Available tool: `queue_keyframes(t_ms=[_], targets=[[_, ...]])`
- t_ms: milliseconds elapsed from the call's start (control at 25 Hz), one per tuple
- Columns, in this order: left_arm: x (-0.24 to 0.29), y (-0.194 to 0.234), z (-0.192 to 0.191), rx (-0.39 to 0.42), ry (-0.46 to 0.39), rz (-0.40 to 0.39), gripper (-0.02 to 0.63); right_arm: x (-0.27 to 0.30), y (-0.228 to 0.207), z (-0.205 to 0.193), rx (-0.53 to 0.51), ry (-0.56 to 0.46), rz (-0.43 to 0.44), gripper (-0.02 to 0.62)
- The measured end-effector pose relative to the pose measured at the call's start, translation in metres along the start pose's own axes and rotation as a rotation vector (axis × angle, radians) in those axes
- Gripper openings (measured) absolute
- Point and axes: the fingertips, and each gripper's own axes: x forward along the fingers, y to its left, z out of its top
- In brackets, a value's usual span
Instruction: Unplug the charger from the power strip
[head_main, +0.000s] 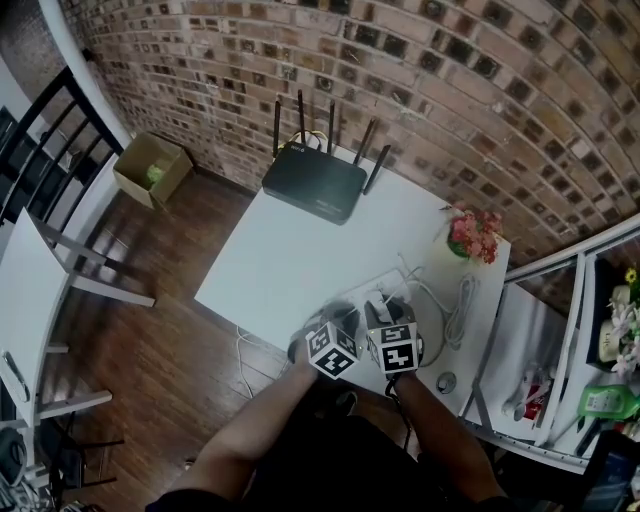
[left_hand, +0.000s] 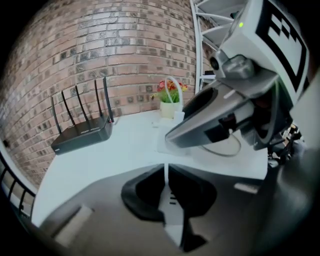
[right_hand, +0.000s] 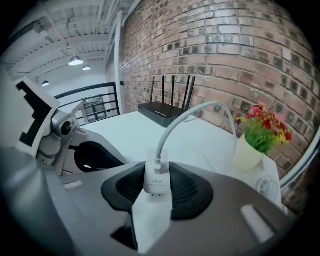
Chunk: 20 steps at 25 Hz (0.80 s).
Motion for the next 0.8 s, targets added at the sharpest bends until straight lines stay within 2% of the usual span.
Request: queue_keyframes(t_ms=[200,360,400,560,800], targets=[[0.0,0.0,0.0,-0.005,-0.005,-0.001,0.026,-0.007,0.005,0.012,-0.092,-0.019,-0.016,0.144],[0.001,-0.001,0.0,0.008,0.004,-0.002,0.026,-0.004,-0.006,0.004,0.12,-0.028,0.02,0.143],[0.001,-0.002,0.0,0.009,0.005,-0.002,0.026,-0.005,-0.008,0.004,0.132,-0.034,0.022,0.143],[0.002,0.0,0.001,0.014,0.0,0.007,0.025,-0.013,0.0,0.015,-0.029,-0.049,-0.001,0.143],[0.002,0.0,0.001,0.011,0.001,0.008,0.025,-0.018,-0.008,0.007,0.113,-0.068,0.033,0.143]])
